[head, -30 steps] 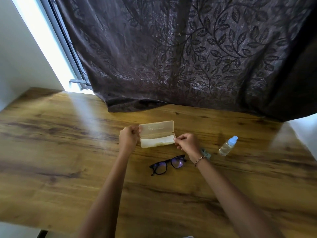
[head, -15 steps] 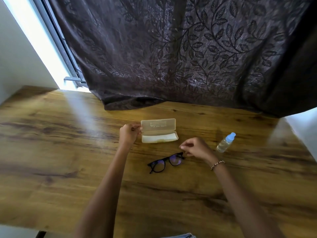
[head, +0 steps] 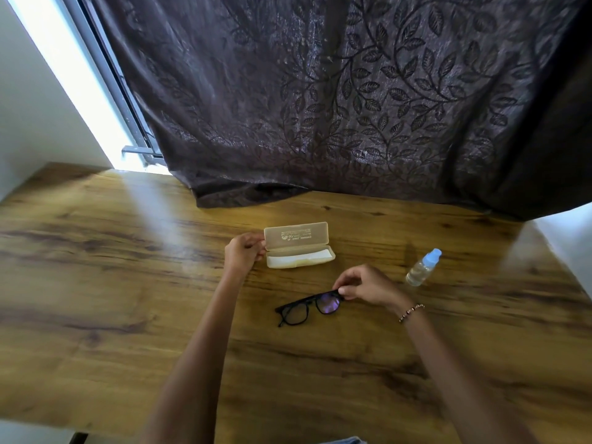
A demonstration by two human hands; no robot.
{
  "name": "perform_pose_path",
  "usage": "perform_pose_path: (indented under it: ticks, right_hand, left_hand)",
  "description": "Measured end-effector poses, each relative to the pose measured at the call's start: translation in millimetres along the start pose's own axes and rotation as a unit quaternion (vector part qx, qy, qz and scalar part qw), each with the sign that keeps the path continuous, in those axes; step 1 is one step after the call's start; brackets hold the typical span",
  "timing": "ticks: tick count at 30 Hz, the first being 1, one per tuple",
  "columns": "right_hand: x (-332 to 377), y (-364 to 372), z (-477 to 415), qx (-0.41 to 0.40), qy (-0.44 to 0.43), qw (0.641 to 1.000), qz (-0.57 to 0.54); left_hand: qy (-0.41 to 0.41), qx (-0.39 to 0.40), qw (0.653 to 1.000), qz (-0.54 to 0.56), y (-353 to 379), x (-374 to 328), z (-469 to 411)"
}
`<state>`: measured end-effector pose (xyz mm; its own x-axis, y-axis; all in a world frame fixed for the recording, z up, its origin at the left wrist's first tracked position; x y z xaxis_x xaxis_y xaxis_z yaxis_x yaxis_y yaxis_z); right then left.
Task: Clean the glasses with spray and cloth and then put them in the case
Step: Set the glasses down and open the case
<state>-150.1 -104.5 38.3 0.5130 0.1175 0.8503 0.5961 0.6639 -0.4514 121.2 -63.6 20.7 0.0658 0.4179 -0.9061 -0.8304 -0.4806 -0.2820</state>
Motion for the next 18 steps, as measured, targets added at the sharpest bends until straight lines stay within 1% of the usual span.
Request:
perform_pose_path:
  ticks: [4,9,13,18]
  right_hand:
    - [2.7,-0.4,1.9,0.016,-0.007,1.0,0.021]
    - [13.7,-6.7,1.5,0.006,-0.022,0.999,-0.026]
    - [28.8,-18.9,-7.2,-0.04,-0.028,0.995,-0.092]
    - [38.9,-25.3,-31.5,-0.108,-0.016,0.99,-0.091]
  left_hand:
    - [0.002,0.009,1.0,0.013,0.3,0.7,1.1]
    - [0.029,0.018,0.999,0.019,-0.3,1.3,3.7]
    - [0.034,0.022,0.999,0.03,-0.9,0.7,5.6]
    - [0.033,0.026,0.998,0.036,-1.3,3.3,4.6]
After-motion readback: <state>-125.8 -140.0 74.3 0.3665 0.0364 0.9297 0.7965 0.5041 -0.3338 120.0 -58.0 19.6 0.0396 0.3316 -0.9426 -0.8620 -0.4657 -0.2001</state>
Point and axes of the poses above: each hand's wrist, its own z-axis away from the middle knuckle, its own y-axis out of the palm, x = y × z, the point moved 1 cm from there along -z, towards the middle knuckle, and after that the axes turned 10 degrees about -y, right-handed, at the moved point
